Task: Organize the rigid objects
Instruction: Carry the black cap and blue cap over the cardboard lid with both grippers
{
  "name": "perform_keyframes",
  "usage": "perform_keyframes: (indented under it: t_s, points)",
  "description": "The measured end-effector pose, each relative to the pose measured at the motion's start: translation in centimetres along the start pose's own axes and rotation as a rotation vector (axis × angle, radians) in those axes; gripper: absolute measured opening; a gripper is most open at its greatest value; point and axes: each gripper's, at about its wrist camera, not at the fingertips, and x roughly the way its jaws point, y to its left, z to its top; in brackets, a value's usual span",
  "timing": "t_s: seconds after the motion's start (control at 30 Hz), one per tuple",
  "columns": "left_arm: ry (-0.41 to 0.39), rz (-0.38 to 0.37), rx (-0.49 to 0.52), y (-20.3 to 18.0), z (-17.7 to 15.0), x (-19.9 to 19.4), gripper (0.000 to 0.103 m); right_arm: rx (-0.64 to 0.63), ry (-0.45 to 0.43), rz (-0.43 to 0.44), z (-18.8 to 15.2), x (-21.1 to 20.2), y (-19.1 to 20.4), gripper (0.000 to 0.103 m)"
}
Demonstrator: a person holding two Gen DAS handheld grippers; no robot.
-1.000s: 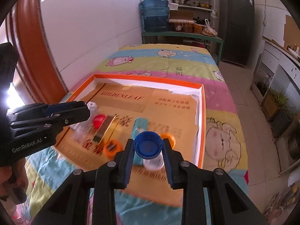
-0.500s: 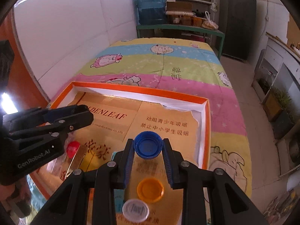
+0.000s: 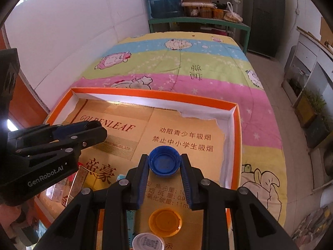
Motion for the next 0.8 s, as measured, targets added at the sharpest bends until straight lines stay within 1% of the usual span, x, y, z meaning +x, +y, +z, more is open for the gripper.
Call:
perform_keyframes:
  t_s: [0.23,0.33,0.4,0.47,0.63,0.67,0.73,0.8]
  points:
    - [0.026,-0.027,-0.016,0.23,0.01,0.44,0.033,0.006,0.024,-0.013,-0.25,0.56,-0.1,0.031]
    - [0.027,-0.042,-0.013,0.12,-0.02,0.44,0.039,-0.001,0.028,-0.024,-0.21,0.54,0.08,0.031]
    - [0.026,-0.054,-0.017,0.18,-0.01,0.41,0.046,-0.007,0.027,-0.028,-0.33,0.5,0.17,0.031]
    - [0.021,-0.062,-0.028,0.36,-0.03,0.3,0.05,-0.009,0.025,-0.029,-0.43,0.42,0.19,0.033]
    - [0.013,-0.062,-0.04,0.73,-0.18,0.0,0.052,-0.002,0.024,-0.024,-0.56,0.21,0.13,0.036]
    - [0.011,-0.06,-0.041,0.74,-0.22,-0.06,0.053,-0.001,0.023,-0.024,-0.61,0.13,0.13,0.036]
    - [0.008,-0.06,-0.044,0.79,-0.32,-0.19,0.059,0.0,0.021,-0.024,-0.71,0.02,0.13,0.036]
    - [0.001,-0.059,-0.047,0.86,-0.46,-0.31,0.061,0.005,0.02,-0.025,-0.8,-0.08,0.12,0.036]
